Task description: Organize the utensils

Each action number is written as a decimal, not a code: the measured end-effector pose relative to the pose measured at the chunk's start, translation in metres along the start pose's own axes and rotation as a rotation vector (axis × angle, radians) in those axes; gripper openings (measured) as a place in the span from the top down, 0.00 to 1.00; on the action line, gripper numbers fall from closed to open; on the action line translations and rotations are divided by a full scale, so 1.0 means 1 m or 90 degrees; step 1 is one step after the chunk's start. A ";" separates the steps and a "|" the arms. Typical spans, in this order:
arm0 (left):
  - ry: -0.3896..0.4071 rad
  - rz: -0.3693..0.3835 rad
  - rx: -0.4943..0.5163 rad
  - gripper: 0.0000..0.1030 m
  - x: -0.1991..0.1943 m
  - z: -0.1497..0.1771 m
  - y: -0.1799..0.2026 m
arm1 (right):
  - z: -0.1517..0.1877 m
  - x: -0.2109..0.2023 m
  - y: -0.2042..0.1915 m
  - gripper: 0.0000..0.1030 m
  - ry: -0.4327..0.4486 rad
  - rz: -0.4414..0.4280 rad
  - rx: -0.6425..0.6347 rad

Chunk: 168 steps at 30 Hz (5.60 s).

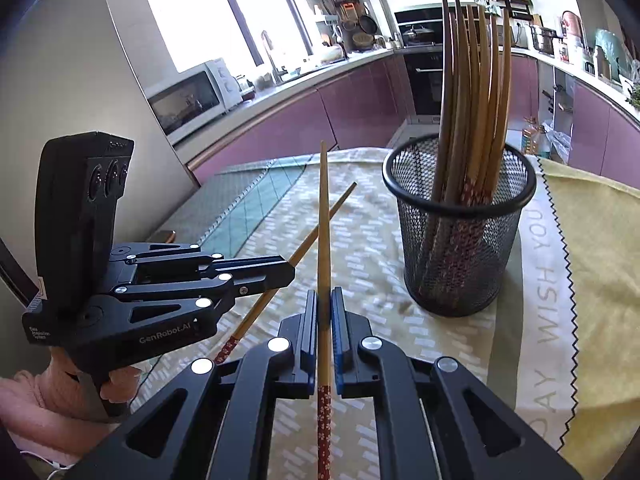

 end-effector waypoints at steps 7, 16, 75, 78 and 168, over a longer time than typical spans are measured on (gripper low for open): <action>0.029 0.037 -0.015 0.93 -0.025 -0.010 0.001 | -0.008 -0.016 -0.011 0.94 0.030 -0.008 -0.017; 0.045 0.074 -0.027 0.93 -0.039 -0.017 0.000 | -0.016 -0.027 -0.016 0.94 0.058 -0.008 -0.027; 0.117 0.098 -0.017 0.93 -0.062 -0.043 0.007 | -0.035 -0.061 -0.012 0.94 0.126 0.027 -0.047; 0.120 0.097 -0.016 0.93 -0.063 -0.044 0.007 | -0.035 -0.062 -0.013 0.94 0.128 0.028 -0.047; 0.165 0.104 0.021 0.93 -0.089 -0.069 0.022 | -0.063 -0.068 -0.015 0.94 0.165 0.041 -0.063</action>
Point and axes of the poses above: each gripper's, at about its wrist camera, not at the fingertips, and x roughly the way its jaws point, y to its right, z to its underside, the point moved 4 cm from there along x, roughly the way its jaws point, and after that the axes turned 12 degrees about -z, right-handed, at the moved point
